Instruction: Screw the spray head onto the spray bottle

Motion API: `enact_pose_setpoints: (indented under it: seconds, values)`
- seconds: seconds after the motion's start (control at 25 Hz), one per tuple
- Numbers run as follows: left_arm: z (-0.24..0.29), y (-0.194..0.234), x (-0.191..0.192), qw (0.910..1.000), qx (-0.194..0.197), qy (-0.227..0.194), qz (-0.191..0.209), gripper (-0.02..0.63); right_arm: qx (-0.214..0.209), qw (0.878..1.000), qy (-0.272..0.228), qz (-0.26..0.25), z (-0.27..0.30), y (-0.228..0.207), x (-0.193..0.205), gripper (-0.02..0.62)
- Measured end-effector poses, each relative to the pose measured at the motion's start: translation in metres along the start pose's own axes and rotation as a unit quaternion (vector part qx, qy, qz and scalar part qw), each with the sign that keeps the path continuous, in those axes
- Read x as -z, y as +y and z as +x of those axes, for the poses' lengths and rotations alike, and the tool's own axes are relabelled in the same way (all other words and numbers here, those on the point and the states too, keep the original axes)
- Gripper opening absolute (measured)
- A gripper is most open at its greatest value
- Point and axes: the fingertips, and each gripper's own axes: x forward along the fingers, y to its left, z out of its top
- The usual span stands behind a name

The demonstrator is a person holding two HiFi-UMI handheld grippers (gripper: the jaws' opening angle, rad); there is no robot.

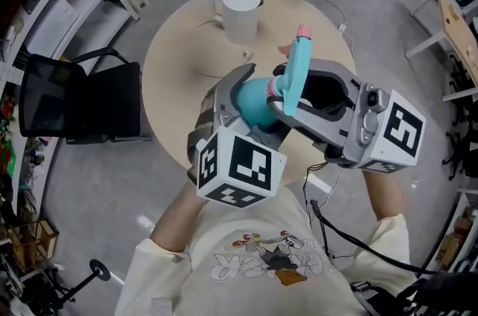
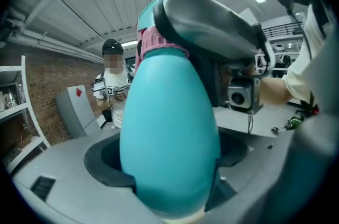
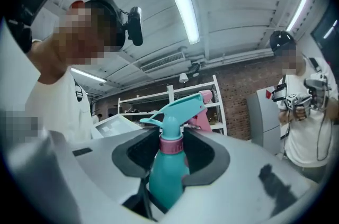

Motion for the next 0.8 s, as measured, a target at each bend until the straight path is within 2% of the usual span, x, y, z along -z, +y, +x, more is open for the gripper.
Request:
enact_pose_setpoints:
  seconds: [0.16,0.36,0.64,0.8]
  values:
    - [-0.005,0.008,0.003,0.999,-0.041,-0.001,-0.018,0.434,0.046,0.999,-0.013,-0.011,0.008,0.003,-0.001,0.139]
    - [-0.007,0.008,0.007,0.9984,-0.036,-0.01,-0.043,0.434,0.07,0.997,-0.007,-0.025,0.016,0.006,0.006,0.14]
    - [-0.01,0.01,0.002,0.9986,-0.009,-0.036,-0.038,0.434,0.02,1.0,-0.005,0.009,0.009,0.016,0.007,0.204]
    - [-0.018,0.016,0.0,0.998,0.024,-0.054,-0.023,0.434,0.018,1.0,0.004,0.011,-0.011,0.015,0.006,0.212]
